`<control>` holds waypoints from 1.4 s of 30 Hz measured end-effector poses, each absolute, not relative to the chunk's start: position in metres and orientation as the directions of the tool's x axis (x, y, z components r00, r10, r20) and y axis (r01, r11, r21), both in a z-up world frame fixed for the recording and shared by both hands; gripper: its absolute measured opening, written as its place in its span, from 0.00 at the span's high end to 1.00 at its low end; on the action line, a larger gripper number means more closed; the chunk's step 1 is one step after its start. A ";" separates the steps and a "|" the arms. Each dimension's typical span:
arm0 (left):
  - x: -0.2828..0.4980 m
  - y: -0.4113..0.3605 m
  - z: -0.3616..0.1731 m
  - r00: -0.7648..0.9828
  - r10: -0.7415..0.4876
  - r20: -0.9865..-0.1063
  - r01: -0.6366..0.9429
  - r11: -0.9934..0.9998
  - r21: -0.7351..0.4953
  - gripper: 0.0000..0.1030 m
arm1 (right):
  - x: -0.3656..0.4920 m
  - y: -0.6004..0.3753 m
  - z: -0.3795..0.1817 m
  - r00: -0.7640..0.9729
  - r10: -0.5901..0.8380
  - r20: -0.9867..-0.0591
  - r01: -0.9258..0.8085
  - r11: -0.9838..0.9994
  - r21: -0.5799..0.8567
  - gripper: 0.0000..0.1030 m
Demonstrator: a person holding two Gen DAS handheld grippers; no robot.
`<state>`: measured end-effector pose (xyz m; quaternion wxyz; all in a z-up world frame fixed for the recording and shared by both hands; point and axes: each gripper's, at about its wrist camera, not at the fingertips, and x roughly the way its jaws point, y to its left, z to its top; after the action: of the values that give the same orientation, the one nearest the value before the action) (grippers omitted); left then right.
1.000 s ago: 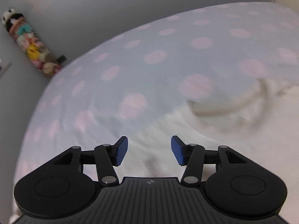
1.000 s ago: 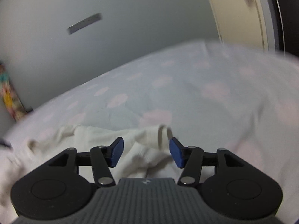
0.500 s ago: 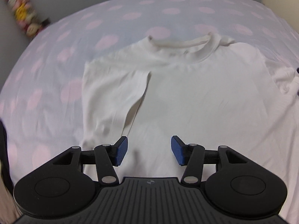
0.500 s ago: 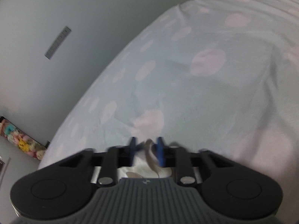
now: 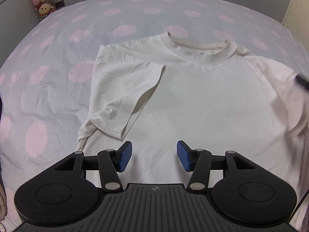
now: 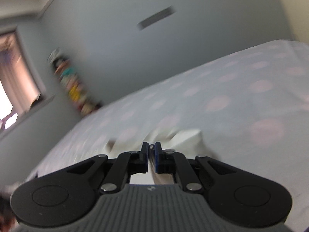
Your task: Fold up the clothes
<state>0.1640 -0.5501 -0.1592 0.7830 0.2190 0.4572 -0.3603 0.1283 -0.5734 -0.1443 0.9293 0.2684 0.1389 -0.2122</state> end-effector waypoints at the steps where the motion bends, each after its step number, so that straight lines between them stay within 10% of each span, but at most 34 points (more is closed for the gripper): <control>1: 0.164 -0.550 -0.159 0.321 -0.367 -0.873 0.764 0.645 0.010 0.52 | 0.136 -0.566 -0.147 0.872 -0.281 -0.402 0.448 0.790 0.419 0.93; 8: 0.159 -0.567 -0.155 0.291 -0.397 -0.870 0.794 0.608 -0.012 0.52 | 0.156 -0.539 -0.169 0.810 -0.116 -0.575 0.378 0.853 0.360 0.87; 28: 0.037 -0.741 -0.155 0.079 -0.575 -0.814 0.990 0.139 -0.002 0.52 | 0.083 -0.585 -0.165 0.677 -0.307 -0.669 0.619 0.730 0.291 0.70; 42: 0.077 -0.804 -0.204 0.165 -0.523 -0.836 0.970 0.241 0.041 0.52 | 0.087 -0.595 -0.187 0.668 -0.242 -0.704 0.601 0.733 0.319 0.70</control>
<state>0.0774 -0.8044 -0.2036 0.6987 0.3074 0.3636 -0.5340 0.0865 -0.5951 -0.1874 0.8712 0.2740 0.3278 -0.2419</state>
